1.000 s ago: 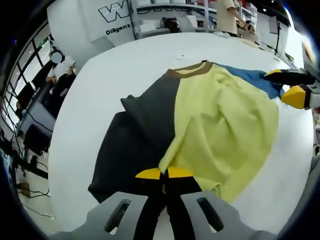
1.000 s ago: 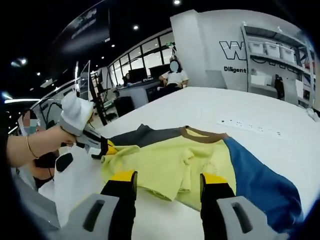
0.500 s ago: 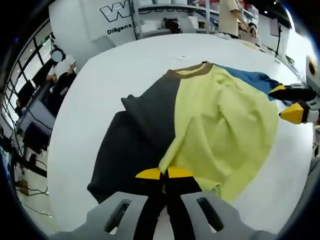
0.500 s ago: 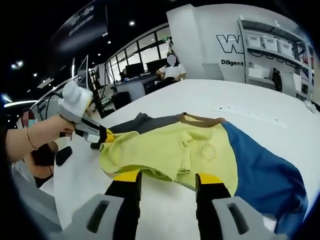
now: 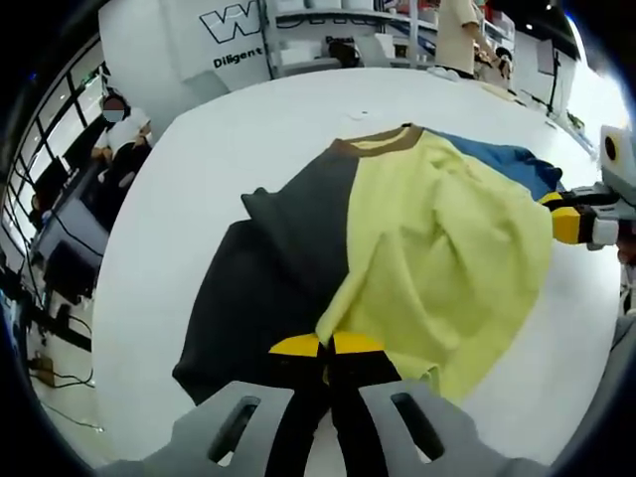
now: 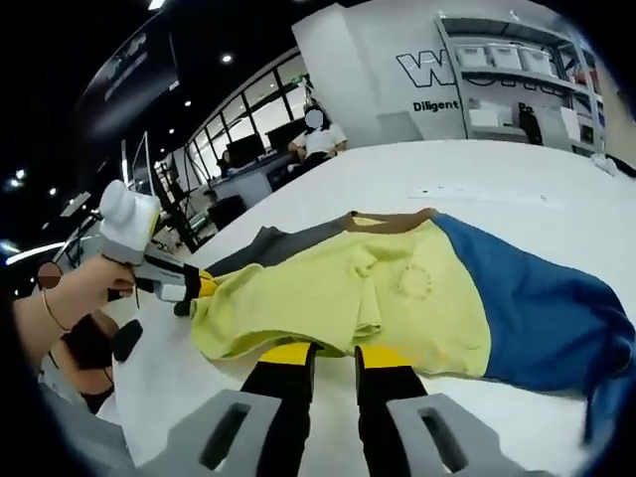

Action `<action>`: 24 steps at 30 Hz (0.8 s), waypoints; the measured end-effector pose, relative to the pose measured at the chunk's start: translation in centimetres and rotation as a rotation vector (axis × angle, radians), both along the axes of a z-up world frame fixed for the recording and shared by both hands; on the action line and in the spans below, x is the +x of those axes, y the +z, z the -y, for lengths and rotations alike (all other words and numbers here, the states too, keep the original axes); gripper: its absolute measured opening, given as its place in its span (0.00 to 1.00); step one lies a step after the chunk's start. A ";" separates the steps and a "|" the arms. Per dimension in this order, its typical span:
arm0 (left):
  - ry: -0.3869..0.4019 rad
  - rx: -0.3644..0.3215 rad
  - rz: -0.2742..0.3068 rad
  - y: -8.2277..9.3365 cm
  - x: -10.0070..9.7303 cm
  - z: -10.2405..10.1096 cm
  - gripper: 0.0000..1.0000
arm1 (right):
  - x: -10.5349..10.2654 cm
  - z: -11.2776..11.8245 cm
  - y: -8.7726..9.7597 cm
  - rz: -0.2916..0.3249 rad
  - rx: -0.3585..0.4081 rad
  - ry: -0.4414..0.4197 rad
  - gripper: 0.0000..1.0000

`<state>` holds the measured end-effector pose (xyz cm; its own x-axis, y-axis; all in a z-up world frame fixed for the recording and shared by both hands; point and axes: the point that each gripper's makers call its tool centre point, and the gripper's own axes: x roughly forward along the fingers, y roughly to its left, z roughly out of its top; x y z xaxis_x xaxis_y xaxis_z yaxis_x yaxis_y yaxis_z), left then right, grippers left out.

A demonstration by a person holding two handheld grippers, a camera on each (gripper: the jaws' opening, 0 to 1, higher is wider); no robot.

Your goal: Fold the garment on the visible template until the final outline fits inside the template.

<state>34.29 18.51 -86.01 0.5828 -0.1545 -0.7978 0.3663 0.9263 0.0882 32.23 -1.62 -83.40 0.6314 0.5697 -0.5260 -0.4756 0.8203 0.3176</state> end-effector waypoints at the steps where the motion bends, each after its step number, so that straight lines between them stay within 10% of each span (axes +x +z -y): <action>1: -0.004 0.001 0.000 0.0 0.0 0.0 0.01 | 0.1 -0.1 0.0 -0.004 0.014 -0.007 0.02; 15: -0.003 -0.047 0.005 2.4 -1.8 -0.3 0.01 | -1.0 1.3 2.2 0.040 -0.007 0.000 0.00; 24: -0.047 -0.070 0.010 5.1 -3.8 0.3 0.01 | -4.5 1.8 3.9 0.091 -0.144 0.150 0.00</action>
